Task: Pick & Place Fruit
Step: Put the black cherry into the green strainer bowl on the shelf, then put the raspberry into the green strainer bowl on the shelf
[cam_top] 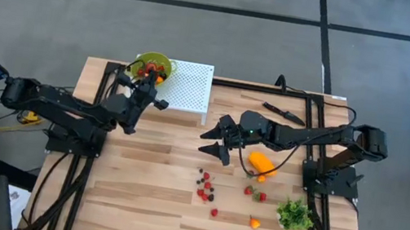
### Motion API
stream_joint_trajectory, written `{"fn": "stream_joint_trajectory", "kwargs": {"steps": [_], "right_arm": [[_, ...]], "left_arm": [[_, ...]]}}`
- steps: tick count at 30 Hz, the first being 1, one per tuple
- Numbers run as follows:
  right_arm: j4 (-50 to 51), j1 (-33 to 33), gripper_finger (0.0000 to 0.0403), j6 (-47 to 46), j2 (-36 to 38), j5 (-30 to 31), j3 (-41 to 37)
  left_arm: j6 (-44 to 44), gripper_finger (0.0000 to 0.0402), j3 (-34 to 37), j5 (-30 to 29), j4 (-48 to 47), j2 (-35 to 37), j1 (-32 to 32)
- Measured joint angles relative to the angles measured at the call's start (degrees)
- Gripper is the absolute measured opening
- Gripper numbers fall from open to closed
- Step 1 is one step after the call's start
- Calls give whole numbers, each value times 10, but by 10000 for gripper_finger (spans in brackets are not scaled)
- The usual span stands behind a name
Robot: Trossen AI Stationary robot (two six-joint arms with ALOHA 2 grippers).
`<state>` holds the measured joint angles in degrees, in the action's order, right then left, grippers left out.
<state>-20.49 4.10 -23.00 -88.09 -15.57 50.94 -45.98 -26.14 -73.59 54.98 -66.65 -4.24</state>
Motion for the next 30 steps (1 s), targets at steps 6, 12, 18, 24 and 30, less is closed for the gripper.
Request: {"fn": "stream_joint_trajectory", "kwargs": {"steps": [6, 12, 18, 24, 30], "right_arm": [[0, 0, 273, 0, 0, 0, 0], [0, 0, 273, 0, 0, 0, 0], [-1, 0, 273, 0, -2, 0, 0], [-1, 0, 273, 0, -4, 6, -1], [-15, -4, 273, 45, -4, 6, -1]], "left_arm": [[32, 10, 7, 0, 0, 0, 0], [15, 27, 7, 0, 0, 0, 0], [13, 71, 7, 1, 0, 0, 0], [13, 93, 7, 22, 3, 0, 15], [30, 95, 7, 95, 5, 0, 79]]}}
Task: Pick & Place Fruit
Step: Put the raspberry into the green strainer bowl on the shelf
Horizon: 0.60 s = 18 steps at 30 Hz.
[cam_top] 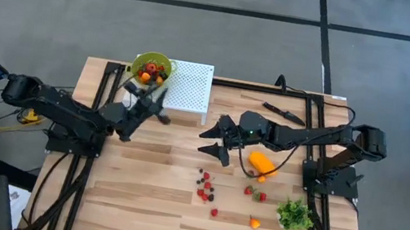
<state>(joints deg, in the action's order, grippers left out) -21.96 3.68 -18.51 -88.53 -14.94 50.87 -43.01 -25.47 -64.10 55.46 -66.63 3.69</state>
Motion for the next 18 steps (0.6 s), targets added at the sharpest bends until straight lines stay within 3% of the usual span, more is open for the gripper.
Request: {"fn": "stream_joint_trajectory", "kwargs": {"steps": [6, 11, 15, 18], "right_arm": [[-77, -43, 273, 104, 0, 0, 0], [-110, -102, 273, 196, 0, 3, 1], [1, -157, 273, 206, 0, 105, 34], [150, -196, 273, 192, 0, 214, 81]], "left_arm": [[95, 95, 0, 129, -1, 0, 73], [209, 95, 0, 292, -40, 0, 122], [240, 95, 0, 443, -99, 0, 145], [240, 95, 0, 503, -120, 0, 154]]}}
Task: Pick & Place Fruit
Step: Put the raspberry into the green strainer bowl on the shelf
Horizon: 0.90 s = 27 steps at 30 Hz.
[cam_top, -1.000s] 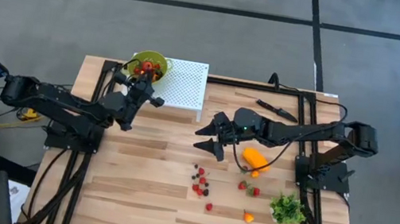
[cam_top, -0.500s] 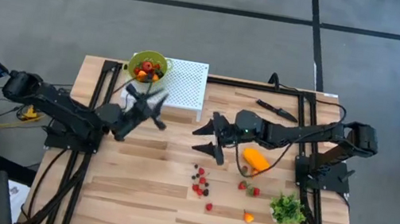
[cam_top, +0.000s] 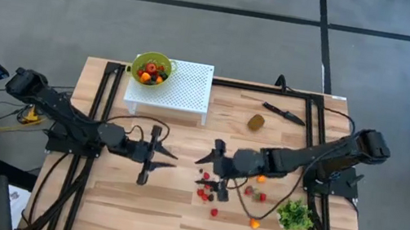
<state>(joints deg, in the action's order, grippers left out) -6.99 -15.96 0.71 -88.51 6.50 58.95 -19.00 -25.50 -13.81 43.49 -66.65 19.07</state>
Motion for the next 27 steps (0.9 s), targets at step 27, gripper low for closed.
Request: {"fn": "stream_joint_trajectory", "kwargs": {"steps": [27], "right_arm": [[241, -145, 273, -380, -148, 73, 44]], "left_arm": [[30, 95, 0, 4, -15, 0, 5]]}}
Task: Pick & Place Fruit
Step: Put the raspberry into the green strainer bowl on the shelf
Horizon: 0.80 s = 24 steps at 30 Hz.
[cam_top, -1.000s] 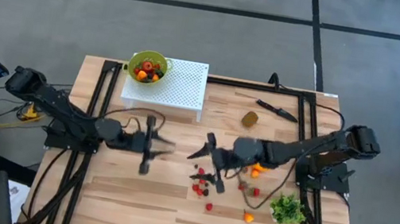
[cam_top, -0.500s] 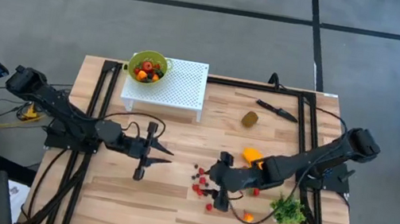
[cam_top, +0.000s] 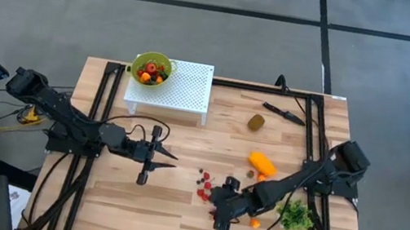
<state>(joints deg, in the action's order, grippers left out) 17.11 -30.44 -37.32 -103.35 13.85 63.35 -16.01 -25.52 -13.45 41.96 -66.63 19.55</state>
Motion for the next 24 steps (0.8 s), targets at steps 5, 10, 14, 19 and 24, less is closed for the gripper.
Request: {"fn": "stream_joint_trajectory", "kwargs": {"steps": [5, 10, 14, 19, 24], "right_arm": [[-4, -10, 273, -57, -40, 0, 1], [-10, -10, 273, -90, -80, -4, 16], [17, -11, 271, -88, -110, 3, 51], [96, -10, 250, -99, -136, 4, 95], [127, -10, 213, -90, -141, -4, 122]], "left_arm": [[0, 95, 0, 0, -7, 0, 0], [0, 95, 0, 0, -12, 0, 0], [0, 95, 0, 0, -13, 0, -1], [0, 95, 0, 0, -15, 0, -1], [0, 95, 0, -1, -24, 0, -1]]}}
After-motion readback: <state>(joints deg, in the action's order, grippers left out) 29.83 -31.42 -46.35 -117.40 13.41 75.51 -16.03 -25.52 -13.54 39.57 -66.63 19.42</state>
